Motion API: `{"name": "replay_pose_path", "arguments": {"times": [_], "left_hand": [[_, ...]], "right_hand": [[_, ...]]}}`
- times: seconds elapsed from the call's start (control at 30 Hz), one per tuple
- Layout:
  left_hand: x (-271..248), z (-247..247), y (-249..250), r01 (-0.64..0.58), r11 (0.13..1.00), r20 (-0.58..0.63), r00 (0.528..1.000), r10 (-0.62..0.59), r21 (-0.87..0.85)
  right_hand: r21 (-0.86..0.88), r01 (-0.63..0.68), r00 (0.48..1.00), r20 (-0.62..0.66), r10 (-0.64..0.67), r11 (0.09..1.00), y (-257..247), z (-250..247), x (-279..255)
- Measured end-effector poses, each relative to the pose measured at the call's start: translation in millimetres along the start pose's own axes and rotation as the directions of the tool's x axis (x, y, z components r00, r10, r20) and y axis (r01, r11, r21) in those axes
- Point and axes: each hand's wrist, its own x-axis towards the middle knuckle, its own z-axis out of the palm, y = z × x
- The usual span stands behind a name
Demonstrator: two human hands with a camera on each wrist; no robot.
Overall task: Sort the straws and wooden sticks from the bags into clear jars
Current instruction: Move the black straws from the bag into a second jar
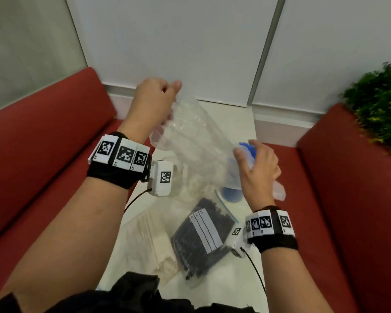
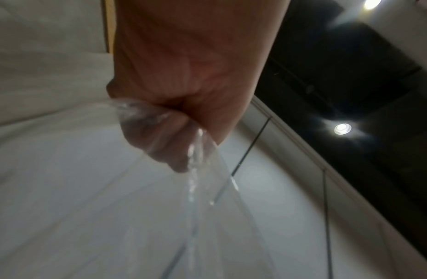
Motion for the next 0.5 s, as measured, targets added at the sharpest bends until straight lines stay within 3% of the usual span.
{"name": "replay_pose_path", "arguments": {"times": [0.07,0.13,0.2,0.27,0.33,0.37,0.43,0.5], "left_hand": [[-3.9,8.2,17.2,0.012,0.998,0.094,0.996,-0.006,-0.058],[-6.1,10.1,33.8,0.052,0.972,0.170,0.985,-0.013,-0.229],[-4.9,2.7,42.6,0.099,0.887,0.264,0.964,0.027,-0.452],[-1.5,-6.8,35.1,0.067,0.832,0.381,0.907,0.179,-0.550],[-1.8,-9.2,12.7,-0.066,0.895,0.470,0.832,0.294,-0.442],[-4.8,-7.6,2.4,-0.119,0.934,0.511,0.810,0.287,-0.337],[-8.4,1.9,-18.0,-0.143,0.971,0.525,0.822,0.223,-0.190],[-10.7,10.3,-26.9,-0.129,0.976,0.521,0.829,0.202,-0.173]], "right_hand": [[0.195,0.100,0.963,0.229,-0.145,0.976,-29.5,0.5,-0.2],[0.336,0.026,0.897,0.407,-0.170,0.941,-44.2,1.3,0.0],[0.399,0.000,0.911,0.378,-0.165,0.917,-46.8,-2.1,3.7],[0.584,-0.095,0.943,0.311,-0.115,0.806,-40.0,-9.8,11.6],[0.716,-0.159,0.961,0.270,-0.059,0.679,-30.1,-20.1,19.4],[0.743,-0.170,0.967,0.254,-0.037,0.648,-25.6,-24.2,23.0],[0.755,-0.209,0.965,0.264,0.003,0.621,-13.1,-27.1,25.6],[0.712,-0.247,0.953,0.300,0.033,0.657,4.0,-26.8,25.8]]}}
